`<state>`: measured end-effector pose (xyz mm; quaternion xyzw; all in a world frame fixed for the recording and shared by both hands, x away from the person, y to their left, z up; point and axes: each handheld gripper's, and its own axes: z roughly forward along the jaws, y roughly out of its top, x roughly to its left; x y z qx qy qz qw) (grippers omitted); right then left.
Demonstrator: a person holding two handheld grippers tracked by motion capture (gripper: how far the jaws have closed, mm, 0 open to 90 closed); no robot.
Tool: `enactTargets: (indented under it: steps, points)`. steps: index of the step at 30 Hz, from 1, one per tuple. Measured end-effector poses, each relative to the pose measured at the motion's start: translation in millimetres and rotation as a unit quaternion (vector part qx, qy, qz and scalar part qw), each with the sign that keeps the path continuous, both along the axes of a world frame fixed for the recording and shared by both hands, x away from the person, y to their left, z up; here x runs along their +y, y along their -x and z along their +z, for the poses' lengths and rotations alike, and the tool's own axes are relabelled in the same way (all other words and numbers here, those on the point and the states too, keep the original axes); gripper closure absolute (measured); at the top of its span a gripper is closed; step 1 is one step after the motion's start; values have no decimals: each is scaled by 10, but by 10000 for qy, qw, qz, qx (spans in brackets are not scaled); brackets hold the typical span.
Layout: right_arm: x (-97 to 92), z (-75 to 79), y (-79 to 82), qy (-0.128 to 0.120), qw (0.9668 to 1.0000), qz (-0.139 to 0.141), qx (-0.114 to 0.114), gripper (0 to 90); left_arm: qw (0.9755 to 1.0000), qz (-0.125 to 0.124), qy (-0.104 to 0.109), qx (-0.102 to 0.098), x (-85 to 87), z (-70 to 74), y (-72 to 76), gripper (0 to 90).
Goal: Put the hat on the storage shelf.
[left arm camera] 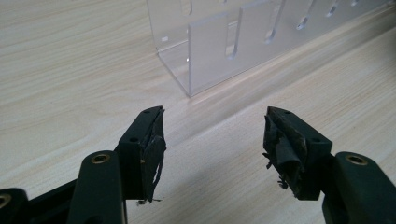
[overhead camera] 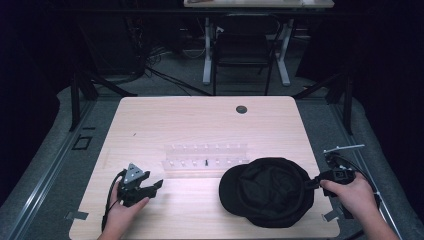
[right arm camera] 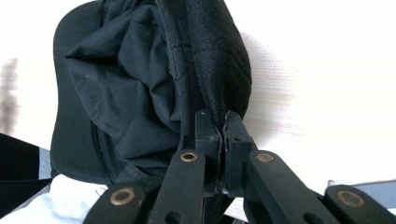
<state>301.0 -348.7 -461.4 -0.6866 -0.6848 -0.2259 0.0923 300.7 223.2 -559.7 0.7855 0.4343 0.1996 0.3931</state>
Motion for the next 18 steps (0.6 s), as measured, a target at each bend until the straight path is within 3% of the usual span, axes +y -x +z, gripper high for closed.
enactTargets:
  steps: [4,5,6,8,18]
  points:
    - [64,88,6,166,9998,-92,-13,875,10000,-2,2,0,0,1,2,390]
    - [69,115,-3,128,9999,44,-20,875,10000,0,1,-2,1,1,1,390]
    - [74,155,-3,334,9994,112,40,875,10000,-1,-2,-4,2,2,1,390]
    - [116,166,-4,142,9999,31,-74,875,10000,1,-1,-6,2,2,1,390]
    - [258,360,-12,276,9995,123,-82,875,10000,-2,-2,-4,5,5,1,390]
